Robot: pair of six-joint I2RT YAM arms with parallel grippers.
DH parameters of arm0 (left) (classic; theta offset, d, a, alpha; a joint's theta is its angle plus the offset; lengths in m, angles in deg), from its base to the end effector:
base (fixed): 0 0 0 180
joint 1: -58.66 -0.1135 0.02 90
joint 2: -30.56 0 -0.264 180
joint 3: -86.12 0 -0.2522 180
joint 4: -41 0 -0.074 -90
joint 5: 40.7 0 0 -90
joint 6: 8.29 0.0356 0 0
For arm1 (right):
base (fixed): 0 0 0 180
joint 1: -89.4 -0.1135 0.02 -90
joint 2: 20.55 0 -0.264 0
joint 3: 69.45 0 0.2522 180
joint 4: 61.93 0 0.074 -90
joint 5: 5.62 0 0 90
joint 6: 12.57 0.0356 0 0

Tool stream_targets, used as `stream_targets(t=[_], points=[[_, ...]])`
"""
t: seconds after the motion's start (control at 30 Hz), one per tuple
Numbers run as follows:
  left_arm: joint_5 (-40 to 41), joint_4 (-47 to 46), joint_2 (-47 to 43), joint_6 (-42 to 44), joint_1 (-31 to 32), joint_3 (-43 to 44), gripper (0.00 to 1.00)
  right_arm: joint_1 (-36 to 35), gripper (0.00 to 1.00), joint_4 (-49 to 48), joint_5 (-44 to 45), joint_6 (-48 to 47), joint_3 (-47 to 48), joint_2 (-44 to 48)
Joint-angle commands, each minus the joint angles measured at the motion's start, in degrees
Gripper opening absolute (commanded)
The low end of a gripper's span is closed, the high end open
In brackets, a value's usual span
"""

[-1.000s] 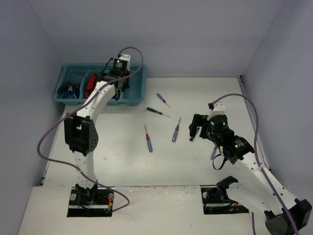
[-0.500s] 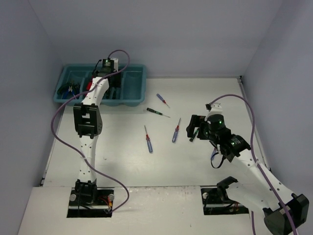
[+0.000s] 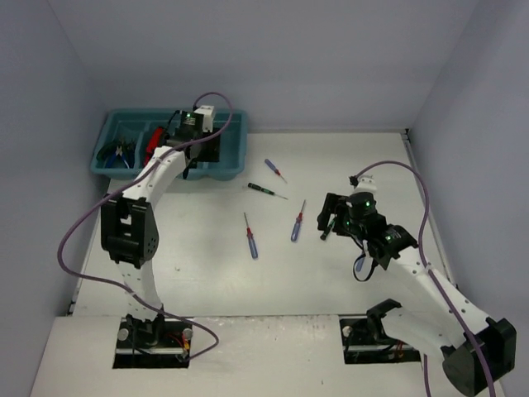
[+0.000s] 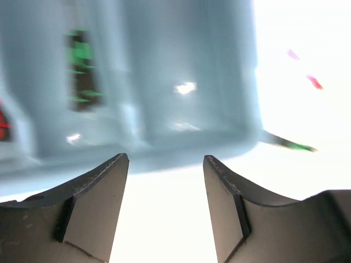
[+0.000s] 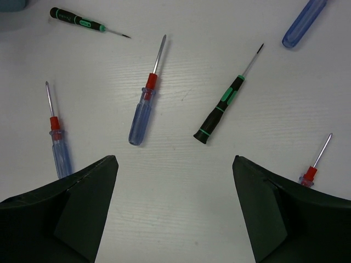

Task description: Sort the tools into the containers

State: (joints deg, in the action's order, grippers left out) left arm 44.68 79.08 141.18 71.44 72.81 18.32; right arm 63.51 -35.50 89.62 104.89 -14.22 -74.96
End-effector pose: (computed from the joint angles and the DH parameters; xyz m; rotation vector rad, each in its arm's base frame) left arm 0.4386 -0.1135 0.3024 0.1205 2.2214 -0.3248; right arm 0.1968 0.0919 0.2845 0.0872 2.0497 0.4958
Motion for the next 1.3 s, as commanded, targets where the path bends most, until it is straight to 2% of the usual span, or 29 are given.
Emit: stream_targets(t=[0.0, 0.07, 0.23, 0.37, 0.5, 0.83, 1.07, 1.27], points=[[-0.89, -4.8, -13.29, -7.19, 5.61, -11.25, 0.54, 0.49, 0.78, -1.6, 2.03, 5.56, -1.07, -3.4], [-0.65, -5.15, -17.77, -9.13, 7.56, -16.43, 0.54, 0.5, 0.71, -1.6, 2.18, 7.62, -1.12, -7.17], [-0.65, -4.49, -29.22, -11.63, 11.18, -25.81, 0.54, 0.57, 0.63, -1.78, 5.14, 12.75, -0.31, -13.86], [-0.85, -2.21, -35.17, -13.12, 12.18, -31.15, 0.54, 1.01, 0.57, -1.78, 9.39, 14.74, 1.96, -19.98], [-0.56, -0.72, -40.45, -13.72, 12.66, -34.34, 0.54, 2.1, 0.55, -1.98, 12.17, 16.6, 4.33, -25.76], [-1.36, 1.52, -45.09, -14.03, 12.75, -37.62, 0.54, 4.9, 0.49, -5.14, 12.6, 18.24, 9.88, -36.27], [-2.57, 1.34, -46.26, -15.22, 13.0, -38.31, 0.54, 5.75, 0.41, -6.24, 13.11, 18.24, 11.42, -41.45], [-3.77, 1.22, -47.24, -17.3, 14.05, -38.15, 0.54, 5.71, 0.17, -6.57, 13.82, 18.25, 10.75, -41.49]])
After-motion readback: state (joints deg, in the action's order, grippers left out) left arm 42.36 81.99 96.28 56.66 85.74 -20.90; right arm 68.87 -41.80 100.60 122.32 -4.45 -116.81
